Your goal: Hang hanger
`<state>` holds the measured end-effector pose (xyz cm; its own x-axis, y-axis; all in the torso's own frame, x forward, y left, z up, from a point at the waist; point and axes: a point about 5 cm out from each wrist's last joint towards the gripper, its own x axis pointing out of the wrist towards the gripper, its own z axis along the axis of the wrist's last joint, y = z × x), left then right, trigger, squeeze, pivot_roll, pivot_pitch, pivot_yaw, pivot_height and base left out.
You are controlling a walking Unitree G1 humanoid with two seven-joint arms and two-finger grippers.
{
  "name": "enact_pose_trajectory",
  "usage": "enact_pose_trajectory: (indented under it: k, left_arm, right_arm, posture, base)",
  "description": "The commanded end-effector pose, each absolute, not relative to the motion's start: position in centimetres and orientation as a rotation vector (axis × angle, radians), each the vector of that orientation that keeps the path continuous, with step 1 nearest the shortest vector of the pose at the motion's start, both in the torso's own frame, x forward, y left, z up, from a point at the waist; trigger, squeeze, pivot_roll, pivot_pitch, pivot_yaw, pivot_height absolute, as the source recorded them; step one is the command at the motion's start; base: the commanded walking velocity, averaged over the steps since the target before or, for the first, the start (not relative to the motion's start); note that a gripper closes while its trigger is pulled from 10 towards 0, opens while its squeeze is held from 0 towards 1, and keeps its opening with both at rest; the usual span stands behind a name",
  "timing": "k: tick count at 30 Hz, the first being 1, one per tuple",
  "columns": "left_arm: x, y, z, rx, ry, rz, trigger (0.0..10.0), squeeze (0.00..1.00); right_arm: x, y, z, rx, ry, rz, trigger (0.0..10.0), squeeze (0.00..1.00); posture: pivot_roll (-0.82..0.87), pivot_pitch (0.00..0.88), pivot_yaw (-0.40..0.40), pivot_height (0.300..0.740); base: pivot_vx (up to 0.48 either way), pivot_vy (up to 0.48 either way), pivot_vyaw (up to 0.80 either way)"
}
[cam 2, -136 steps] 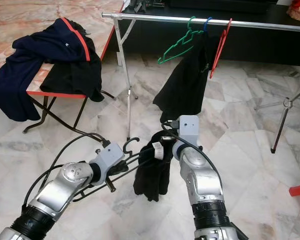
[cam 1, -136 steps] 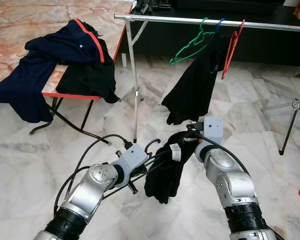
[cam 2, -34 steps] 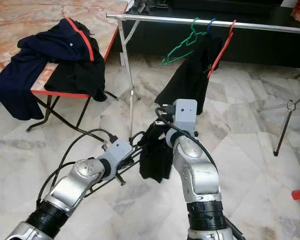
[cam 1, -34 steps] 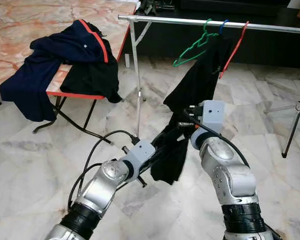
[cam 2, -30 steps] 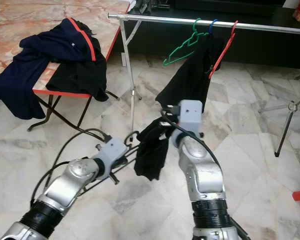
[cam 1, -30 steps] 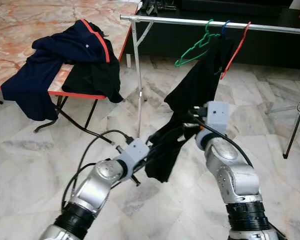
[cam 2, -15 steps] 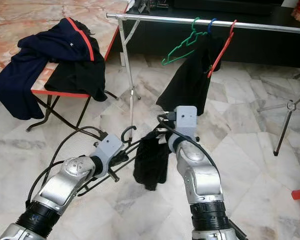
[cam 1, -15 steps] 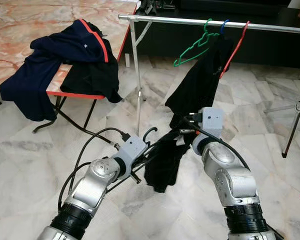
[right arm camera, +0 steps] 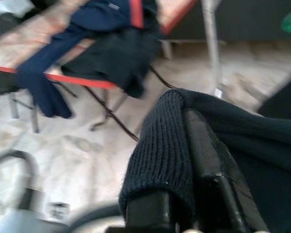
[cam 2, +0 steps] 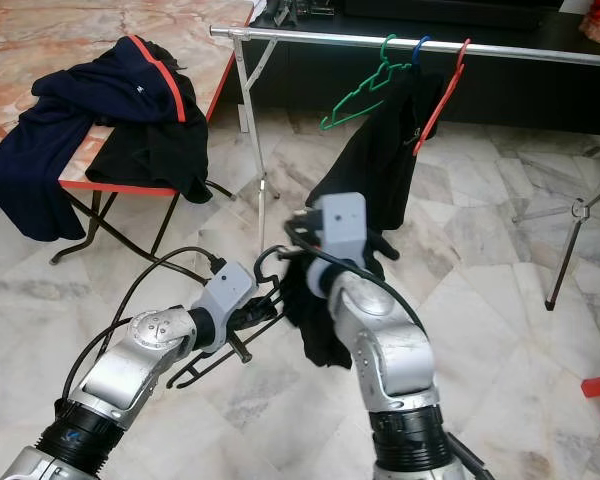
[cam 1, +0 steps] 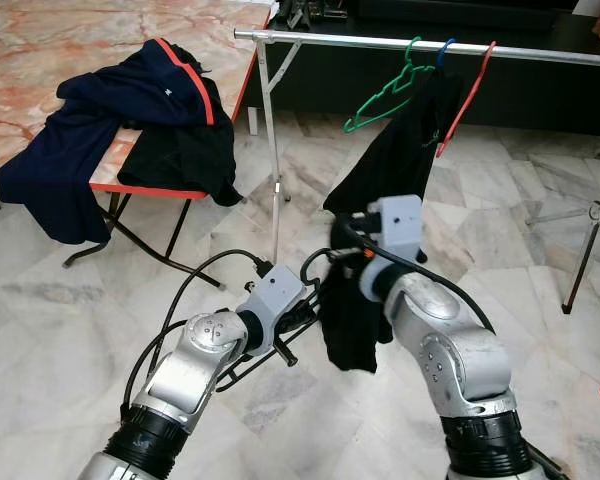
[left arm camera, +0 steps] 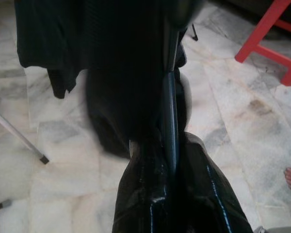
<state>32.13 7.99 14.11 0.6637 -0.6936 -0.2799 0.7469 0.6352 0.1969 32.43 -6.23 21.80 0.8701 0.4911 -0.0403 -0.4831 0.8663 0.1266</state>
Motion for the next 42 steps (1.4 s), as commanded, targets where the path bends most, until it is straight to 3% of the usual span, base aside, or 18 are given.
enact_pose_trajectory:
  k: [1,6,9,13,18,22,24,31,38,42]
  left_arm:
    - [31.8,7.4,14.1,0.309,0.178,-0.867,10.0,0.0]
    - [31.8,7.8,14.2,0.313,0.173,-0.85,10.0,0.0]
    - [32.1,8.5,14.2,0.318,0.167,-0.807,10.0,0.0]
    - [32.4,8.9,14.3,0.311,0.161,-0.769,10.0,0.0]
    - [32.4,8.6,14.6,0.298,0.156,-0.799,10.0,0.0]
    - [31.9,8.2,14.2,0.304,0.175,-0.842,10.0,0.0]
    - [31.8,8.0,13.9,0.308,0.188,-0.845,10.0,0.0]
    - [31.9,7.9,13.6,0.315,0.205,-0.833,10.0,0.0]
    - [31.8,8.1,13.5,0.315,0.21,-0.832,10.0,0.0]
    - [31.8,8.1,13.5,0.313,0.213,-0.829,10.0,0.0]
  right_arm:
    - [32.6,-6.4,22.5,0.11,0.036,0.496,10.0,0.0]
    - [34.8,-11.5,19.4,0.063,0.143,0.23,10.0,0.0]
    - [34.9,-13.1,17.7,-0.001,0.196,0.187,10.0,0.0]
    - [34.6,-13.5,17.2,-0.027,0.218,0.178,10.0,0.0]
    - [34.1,-12.2,17.5,0.007,0.208,0.234,10.0,0.0]
    - [33.7,-10.2,19.0,0.042,0.141,0.345,10.0,0.0]
    - [32.8,-7.9,21.4,0.104,0.087,0.434,10.0,0.0]
    - [31.4,-4.9,23.1,0.176,0.061,0.509,10.0,0.0]
    - [30.6,-3.7,23.1,0.161,0.073,0.6,10.0,0.0]
    - [30.2,-3.9,22.6,0.037,0.085,0.634,10.0,0.0]
  posture:
    - [0.02,0.204,-0.038,0.74]
    - [0.02,0.204,-0.04,0.74]
    - [0.02,0.204,-0.042,0.74]
    - [0.03,0.206,-0.041,0.74]
    - [0.03,0.207,-0.035,0.74]
    - [0.03,0.208,-0.032,0.74]
    - [0.02,0.207,-0.031,0.74]
    - [0.02,0.203,-0.032,0.74]
    - [0.02,0.206,-0.035,0.74]
    - [0.02,0.209,-0.038,0.74]
  base:
    - [0.0,0.0,0.0]
    - [0.0,0.0,0.0]
    - [0.0,0.0,0.0]
    - [0.0,0.0,0.0]
    - [0.0,0.0,0.0]
    - [0.0,0.0,0.0]
    - [0.0,0.0,0.0]
    - [0.0,0.0,0.0]
    - [0.0,0.0,0.0]
    - [0.0,0.0,0.0]
